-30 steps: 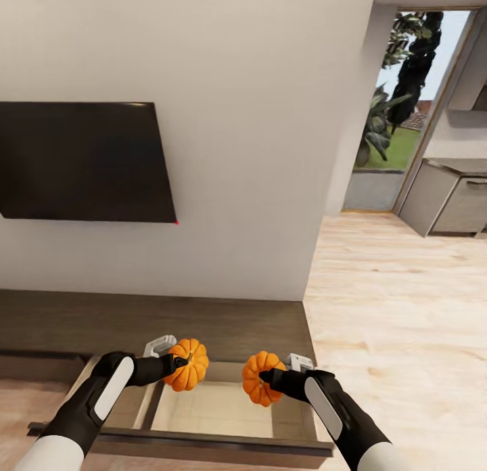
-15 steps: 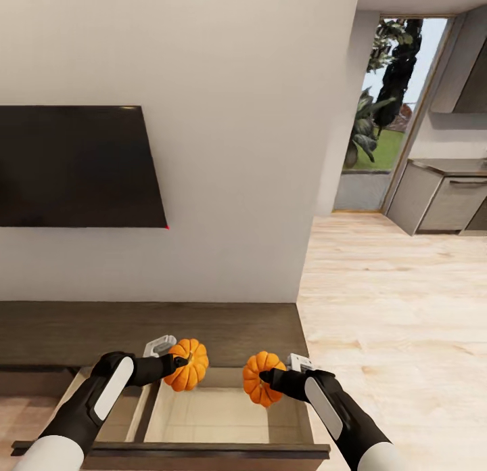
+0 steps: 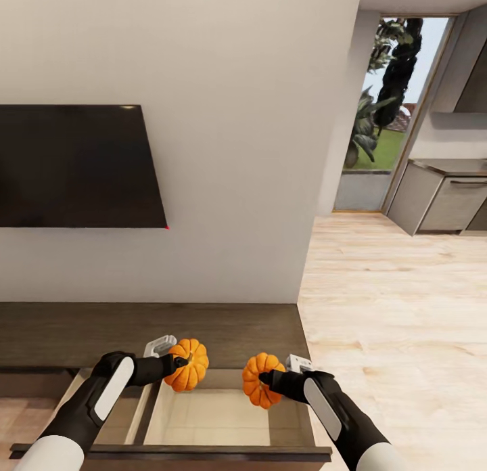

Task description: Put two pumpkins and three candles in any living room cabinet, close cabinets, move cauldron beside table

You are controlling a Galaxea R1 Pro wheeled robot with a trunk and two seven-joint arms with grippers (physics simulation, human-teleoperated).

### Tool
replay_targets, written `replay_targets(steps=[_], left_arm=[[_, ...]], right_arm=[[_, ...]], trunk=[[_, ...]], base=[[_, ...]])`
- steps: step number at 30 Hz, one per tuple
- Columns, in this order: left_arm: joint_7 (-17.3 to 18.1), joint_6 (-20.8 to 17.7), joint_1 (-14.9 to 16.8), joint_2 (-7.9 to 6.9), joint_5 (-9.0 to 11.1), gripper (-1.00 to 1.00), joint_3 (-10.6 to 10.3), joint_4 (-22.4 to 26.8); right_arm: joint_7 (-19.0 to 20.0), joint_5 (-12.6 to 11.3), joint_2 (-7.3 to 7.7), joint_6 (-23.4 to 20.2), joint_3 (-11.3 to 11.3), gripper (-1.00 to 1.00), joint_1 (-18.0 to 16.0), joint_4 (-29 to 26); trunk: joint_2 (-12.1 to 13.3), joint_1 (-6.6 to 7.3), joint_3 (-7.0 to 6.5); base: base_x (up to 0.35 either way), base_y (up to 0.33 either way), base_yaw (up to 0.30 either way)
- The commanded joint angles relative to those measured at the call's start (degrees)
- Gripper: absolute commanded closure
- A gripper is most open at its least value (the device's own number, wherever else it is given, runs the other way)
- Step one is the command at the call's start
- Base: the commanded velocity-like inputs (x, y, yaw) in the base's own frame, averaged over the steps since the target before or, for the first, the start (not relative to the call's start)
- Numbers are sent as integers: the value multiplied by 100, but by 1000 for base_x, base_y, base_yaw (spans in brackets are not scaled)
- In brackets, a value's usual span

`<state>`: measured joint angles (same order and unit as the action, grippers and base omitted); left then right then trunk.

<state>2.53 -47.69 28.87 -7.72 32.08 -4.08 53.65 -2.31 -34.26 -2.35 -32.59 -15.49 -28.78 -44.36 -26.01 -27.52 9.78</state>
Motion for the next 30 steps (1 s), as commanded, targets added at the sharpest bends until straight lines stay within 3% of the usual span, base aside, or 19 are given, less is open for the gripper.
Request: replay_targets(steps=[1,5,7,11,15,23,30], left_arm=[[13,-12,5,-4,-46,100,-13,5],[7,10,5,37,-69,100,-31,2],[2,22,5,105,-80,100,-44,-2],[-6,279,5,193,-151,100,-56,-97],[-8,846,31,328,-345,100,-65,-748],[-34,1092,39,393,-488,100,-47,-946],[-618,1133,40,447,-490,100,-31,-961]], right_arm=[[-34,-32,-2,-19,-7,100,-5,-2],[-126,-11,-9,-22,-9,100,-5,5],[-352,1,-10,-23,-23,100,-5,6],[-1453,12,-121,-19,-61,100,-5,-42],[-1973,-16,-307,-4,-65,100,-5,-28],[-2024,-19,-343,4,-68,100,-5,-53],[-2012,-19,-345,7,-68,100,-5,-70]], trunk=[[-53,-25,30],[-214,-113,102],[-294,-157,137],[-454,-245,209],[-454,-245,209],[-535,-289,245],[-815,-443,371]], base=[[0,0,0],[0,0,0],[0,0,0],[0,0,0],[0,0,0],[0,0,0],[0,0,0]])
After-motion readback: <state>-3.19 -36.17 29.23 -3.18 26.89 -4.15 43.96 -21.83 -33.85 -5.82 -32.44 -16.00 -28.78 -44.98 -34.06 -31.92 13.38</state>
